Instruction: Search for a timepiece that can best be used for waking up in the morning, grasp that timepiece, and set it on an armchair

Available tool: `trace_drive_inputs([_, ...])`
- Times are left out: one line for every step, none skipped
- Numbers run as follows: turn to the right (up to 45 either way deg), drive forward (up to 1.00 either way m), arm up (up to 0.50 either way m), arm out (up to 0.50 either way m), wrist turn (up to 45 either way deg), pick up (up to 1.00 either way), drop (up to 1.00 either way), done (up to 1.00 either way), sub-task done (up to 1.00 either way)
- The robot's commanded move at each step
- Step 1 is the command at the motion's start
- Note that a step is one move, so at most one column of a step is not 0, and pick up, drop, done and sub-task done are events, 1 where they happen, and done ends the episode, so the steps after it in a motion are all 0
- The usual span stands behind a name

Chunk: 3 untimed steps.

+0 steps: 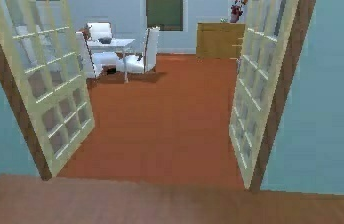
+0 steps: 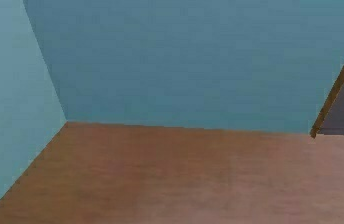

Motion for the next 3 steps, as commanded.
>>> trace_drive_inputs([0.0,1.00,0.00,0.00,0.0,0.00,0.00,0.00,0.00])
trace_drive_inputs([0.0,0.15,0.00,0.00,0.0,0.00,0.00,0.00,0.00])
trace_drive_inputs([3.0,0.00,0.00,0.00,0.0,0.00,0.00,0.00,0.00])
